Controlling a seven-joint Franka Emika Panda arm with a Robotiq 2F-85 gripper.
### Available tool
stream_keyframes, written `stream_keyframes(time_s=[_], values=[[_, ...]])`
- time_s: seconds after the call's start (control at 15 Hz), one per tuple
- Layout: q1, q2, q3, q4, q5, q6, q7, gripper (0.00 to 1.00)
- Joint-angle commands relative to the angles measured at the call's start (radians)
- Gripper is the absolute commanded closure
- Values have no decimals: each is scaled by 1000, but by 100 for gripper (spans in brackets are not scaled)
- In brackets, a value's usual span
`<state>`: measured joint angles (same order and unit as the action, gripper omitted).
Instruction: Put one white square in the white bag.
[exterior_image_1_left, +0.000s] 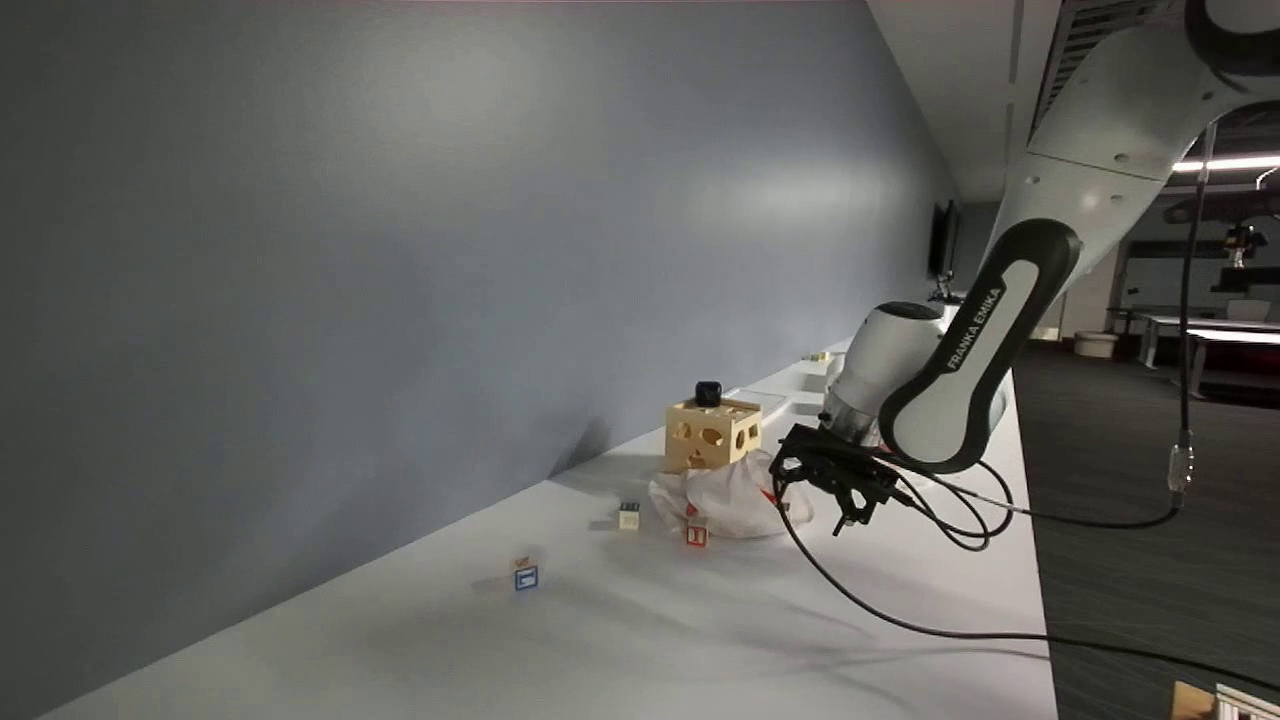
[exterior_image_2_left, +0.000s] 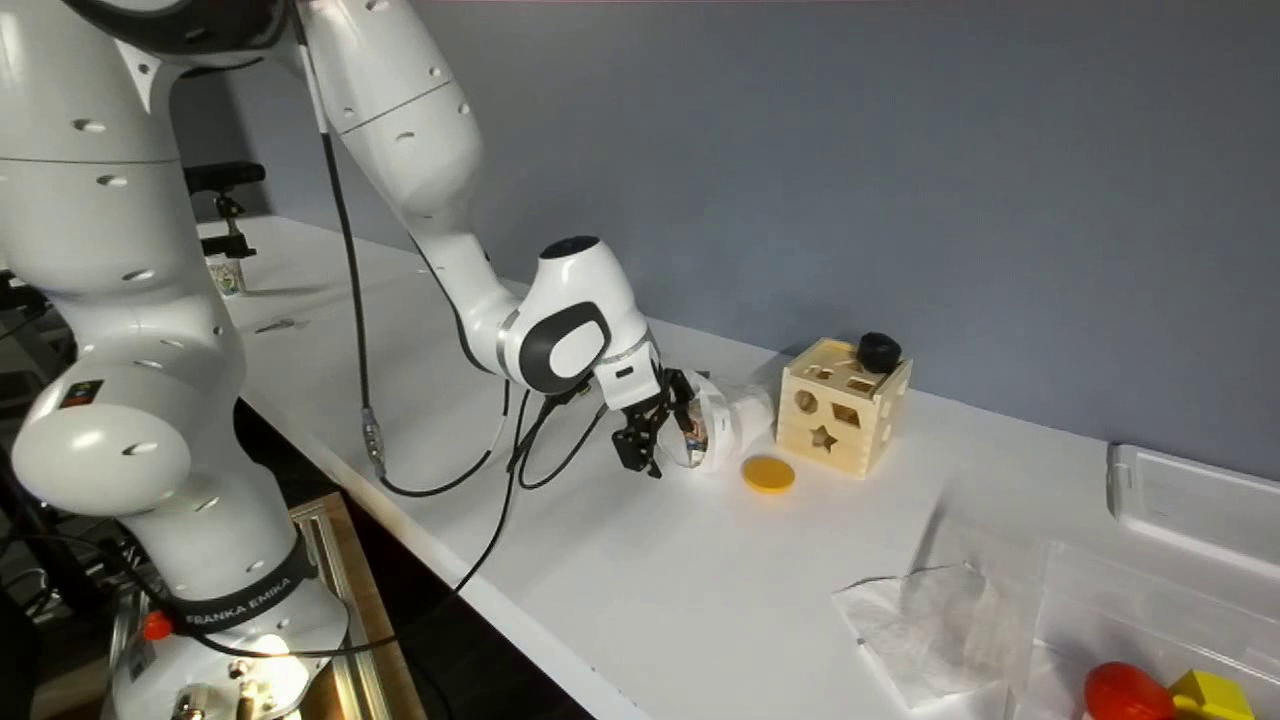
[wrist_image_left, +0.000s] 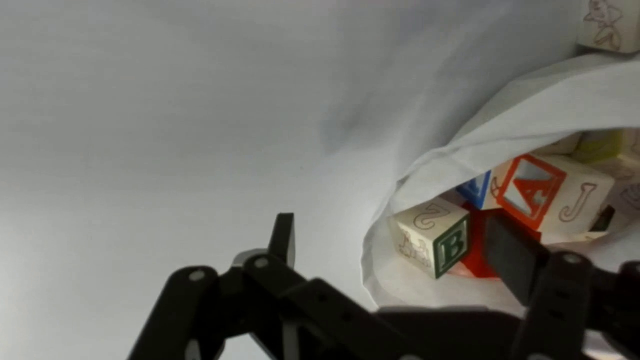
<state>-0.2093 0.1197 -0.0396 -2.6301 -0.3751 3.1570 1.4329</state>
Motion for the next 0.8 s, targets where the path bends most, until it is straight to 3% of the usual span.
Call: stream_keyframes(time_s=[0.0,0.4,0.73], values=[[16,57,-4,26,-1,62,15,23],[48,78,-40,43,0,108,12,69],[54,74,-41,42,10,126,12,100]])
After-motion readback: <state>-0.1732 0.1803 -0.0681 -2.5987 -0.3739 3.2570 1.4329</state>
